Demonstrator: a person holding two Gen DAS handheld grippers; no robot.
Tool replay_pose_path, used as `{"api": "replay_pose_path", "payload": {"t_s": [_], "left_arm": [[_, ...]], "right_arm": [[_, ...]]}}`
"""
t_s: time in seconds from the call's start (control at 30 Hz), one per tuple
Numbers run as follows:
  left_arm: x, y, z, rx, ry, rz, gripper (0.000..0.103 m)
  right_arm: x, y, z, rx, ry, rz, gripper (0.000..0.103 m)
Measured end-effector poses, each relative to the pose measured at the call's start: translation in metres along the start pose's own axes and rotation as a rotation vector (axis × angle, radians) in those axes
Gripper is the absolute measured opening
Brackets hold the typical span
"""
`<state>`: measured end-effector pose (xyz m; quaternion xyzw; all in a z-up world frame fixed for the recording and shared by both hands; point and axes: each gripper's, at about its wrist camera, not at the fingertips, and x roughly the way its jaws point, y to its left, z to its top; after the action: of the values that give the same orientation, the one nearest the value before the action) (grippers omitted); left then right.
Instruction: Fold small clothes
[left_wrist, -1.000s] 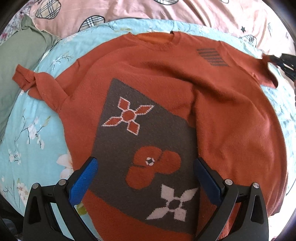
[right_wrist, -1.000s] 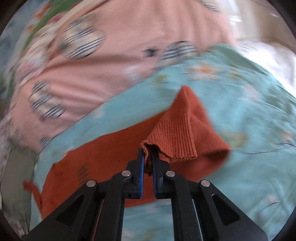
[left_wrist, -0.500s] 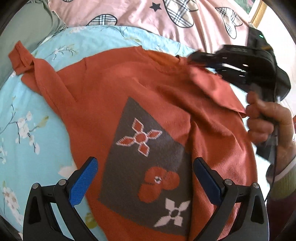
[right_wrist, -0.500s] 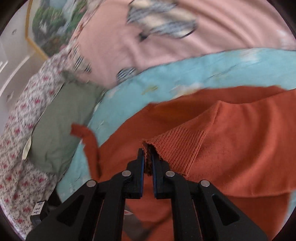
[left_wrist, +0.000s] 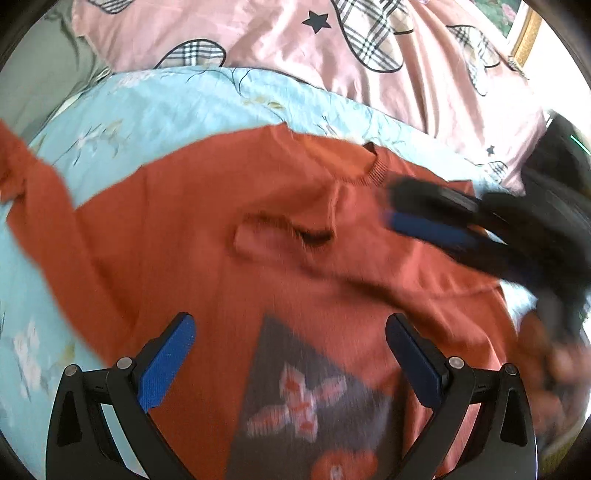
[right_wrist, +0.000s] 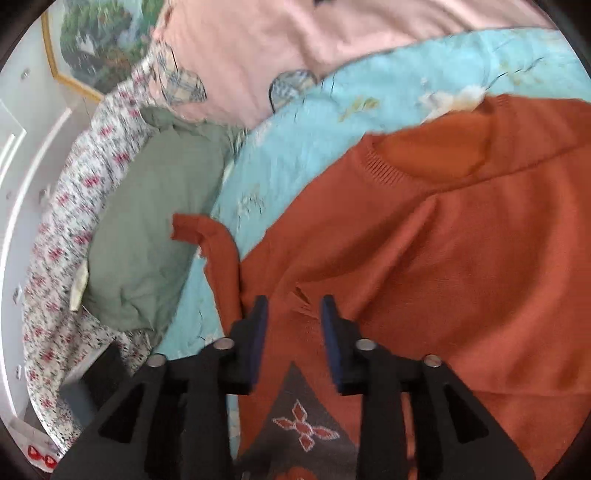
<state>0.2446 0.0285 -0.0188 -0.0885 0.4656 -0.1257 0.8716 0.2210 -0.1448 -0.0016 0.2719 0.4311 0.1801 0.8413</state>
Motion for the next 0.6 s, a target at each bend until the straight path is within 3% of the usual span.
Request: {"api": "replay_pose_path", "payload": {"t_s": [0.17, 0.23, 0.27, 0.33, 0.37, 0.4, 0.5, 0.6], "left_arm": [[0.039, 0.005, 0.036, 0.042, 0.016, 0.068, 0.101], [0.056, 0.001, 0.043, 0.093, 0.043, 0.068, 0.095], [0.06, -0.003, 0.044, 0.131, 0.049, 0.073, 0.085], [0.068, -0.017, 0.042, 0.236, 0.063, 0.094, 0.055], [0.07, -0.02, 0.041, 0.266, 0.078, 0.093, 0.027], [0.071, -0.022, 0.041, 0.273, 0.094, 0.073, 0.011], [0.048, -0.019, 0.044, 0.209, 0.1, 0.005, 0.008], [0.001, 0.003, 0.042, 0.057, 0.053, -0.22, 0.008]], "right_arm": [[-0.078, -0.029, -0.021, 0.062, -0.134, -0.072, 0.039], [-0.103, -0.038, -0.031, 0.083, -0.169, -0.096, 0.04], [-0.115, -0.043, -0.038, 0.097, -0.183, -0.117, 0.04], [-0.134, -0.05, -0.048, 0.121, -0.206, -0.136, 0.041], [-0.142, -0.055, -0.054, 0.134, -0.217, -0.143, 0.041], [-0.148, -0.058, -0.057, 0.142, -0.224, -0.153, 0.041], [-0.167, -0.067, -0.065, 0.155, -0.262, -0.203, 0.041], [-0.187, -0.079, -0.069, 0.155, -0.299, -0.266, 0.041]]}}
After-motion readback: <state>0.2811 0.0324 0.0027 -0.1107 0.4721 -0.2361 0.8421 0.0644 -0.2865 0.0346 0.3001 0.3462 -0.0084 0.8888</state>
